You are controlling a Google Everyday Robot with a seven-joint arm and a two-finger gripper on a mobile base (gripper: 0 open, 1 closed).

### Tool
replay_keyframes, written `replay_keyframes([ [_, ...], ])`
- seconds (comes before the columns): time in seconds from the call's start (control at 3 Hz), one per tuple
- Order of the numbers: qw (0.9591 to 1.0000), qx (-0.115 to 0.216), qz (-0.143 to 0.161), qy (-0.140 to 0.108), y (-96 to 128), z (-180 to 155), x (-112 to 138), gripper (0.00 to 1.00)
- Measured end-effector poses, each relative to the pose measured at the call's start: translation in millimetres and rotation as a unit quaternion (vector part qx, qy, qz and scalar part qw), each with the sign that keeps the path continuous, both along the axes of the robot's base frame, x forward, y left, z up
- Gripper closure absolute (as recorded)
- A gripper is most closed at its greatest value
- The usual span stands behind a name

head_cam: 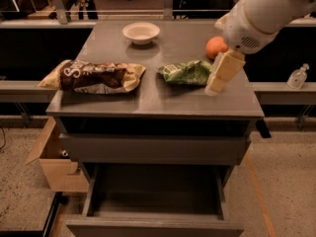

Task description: Place green jalapeno chip bag into middle drawer

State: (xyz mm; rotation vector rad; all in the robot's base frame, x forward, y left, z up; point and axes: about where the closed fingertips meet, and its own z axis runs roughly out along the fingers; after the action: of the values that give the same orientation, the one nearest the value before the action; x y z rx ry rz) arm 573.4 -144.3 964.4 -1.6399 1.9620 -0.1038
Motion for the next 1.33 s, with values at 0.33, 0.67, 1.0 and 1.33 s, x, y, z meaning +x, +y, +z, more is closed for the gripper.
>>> replay_keyframes([
  [0.33, 0.9999, 0.0, 0.007, -0.011, 23.4, -23.3, 44.6, 0.0],
  [0.67, 0.9999, -0.003, 0.013, -0.01, 47.6, -48.2, 80.7, 0.0],
  [1.0, 0.9998, -0.006, 0.021, 0.0, 67.3, -74.2, 102.7, 0.18],
  [1.33, 0.9996, -0.006, 0.025, 0.012, 74.6, -96.2, 111.7, 0.41],
])
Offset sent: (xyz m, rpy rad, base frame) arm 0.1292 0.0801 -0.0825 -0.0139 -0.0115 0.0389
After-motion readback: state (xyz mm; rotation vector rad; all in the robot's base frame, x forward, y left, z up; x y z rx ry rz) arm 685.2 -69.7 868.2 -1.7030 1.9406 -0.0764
